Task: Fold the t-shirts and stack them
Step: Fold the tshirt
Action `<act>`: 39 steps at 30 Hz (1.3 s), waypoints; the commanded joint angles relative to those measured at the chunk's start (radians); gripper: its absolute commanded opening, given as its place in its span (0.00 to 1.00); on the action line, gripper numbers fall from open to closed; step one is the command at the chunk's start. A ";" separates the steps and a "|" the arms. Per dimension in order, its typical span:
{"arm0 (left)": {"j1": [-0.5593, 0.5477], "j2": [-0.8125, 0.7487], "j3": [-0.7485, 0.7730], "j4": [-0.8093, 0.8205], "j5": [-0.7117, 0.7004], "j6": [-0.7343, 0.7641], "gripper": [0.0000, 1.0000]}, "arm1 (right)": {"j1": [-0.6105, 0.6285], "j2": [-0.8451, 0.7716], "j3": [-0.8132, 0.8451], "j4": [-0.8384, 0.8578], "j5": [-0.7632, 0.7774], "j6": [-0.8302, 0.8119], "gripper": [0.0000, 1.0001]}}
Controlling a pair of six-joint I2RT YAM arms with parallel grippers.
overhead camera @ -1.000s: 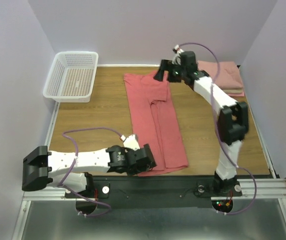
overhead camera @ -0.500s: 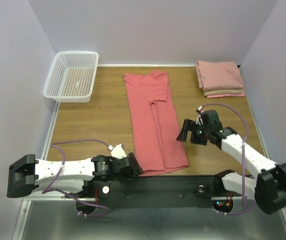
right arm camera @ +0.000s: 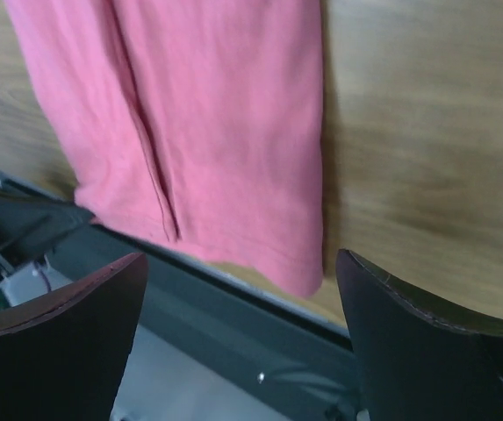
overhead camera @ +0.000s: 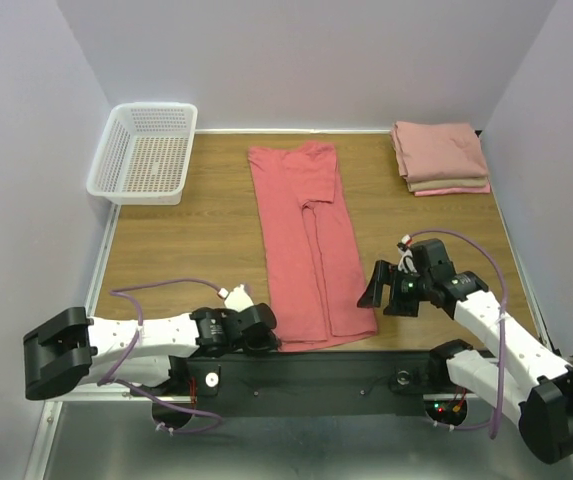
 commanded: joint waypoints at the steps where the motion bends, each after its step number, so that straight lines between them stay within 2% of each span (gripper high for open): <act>1: 0.011 0.002 -0.028 0.032 0.006 0.030 0.20 | 0.002 0.014 -0.010 -0.070 -0.080 0.022 0.92; 2: 0.011 0.006 -0.032 0.043 0.011 0.031 0.18 | 0.002 0.018 -0.013 -0.094 -0.078 0.025 0.90; 6: 0.017 0.040 -0.055 0.121 0.044 0.036 0.00 | 0.002 -0.007 -0.061 -0.153 -0.055 0.037 0.89; 10: 0.017 0.081 -0.049 0.136 0.057 0.054 0.00 | 0.002 -0.016 -0.084 -0.158 -0.037 0.066 0.89; 18: 0.019 0.072 -0.019 0.046 0.035 0.065 0.00 | 0.003 0.051 -0.138 -0.023 -0.014 0.115 0.78; 23: 0.017 -0.010 -0.029 0.001 -0.003 0.051 0.00 | 0.003 0.096 -0.150 0.036 -0.005 0.111 0.65; 28: 0.020 -0.075 -0.061 0.015 -0.015 0.035 0.00 | 0.002 0.140 -0.156 0.083 -0.046 0.111 0.43; 29: 0.020 -0.092 -0.066 0.014 -0.014 0.030 0.00 | 0.003 0.151 -0.161 0.092 -0.066 0.109 0.35; 32: 0.020 -0.120 -0.091 0.027 -0.015 0.011 0.00 | 0.003 0.148 -0.172 0.118 -0.109 0.100 0.24; 33: 0.020 -0.126 -0.100 0.044 -0.014 0.010 0.00 | 0.003 0.146 -0.172 0.120 -0.121 0.088 0.13; 35: 0.020 -0.129 -0.101 0.063 -0.014 0.013 0.00 | 0.003 0.140 -0.156 0.125 -0.144 0.079 0.07; 36: 0.019 -0.130 -0.095 0.067 -0.017 0.018 0.00 | 0.003 0.128 -0.147 0.125 -0.152 0.074 0.01; 39: 0.019 -0.121 -0.072 0.070 -0.025 0.033 0.00 | 0.003 0.093 -0.110 0.123 -0.144 0.069 0.01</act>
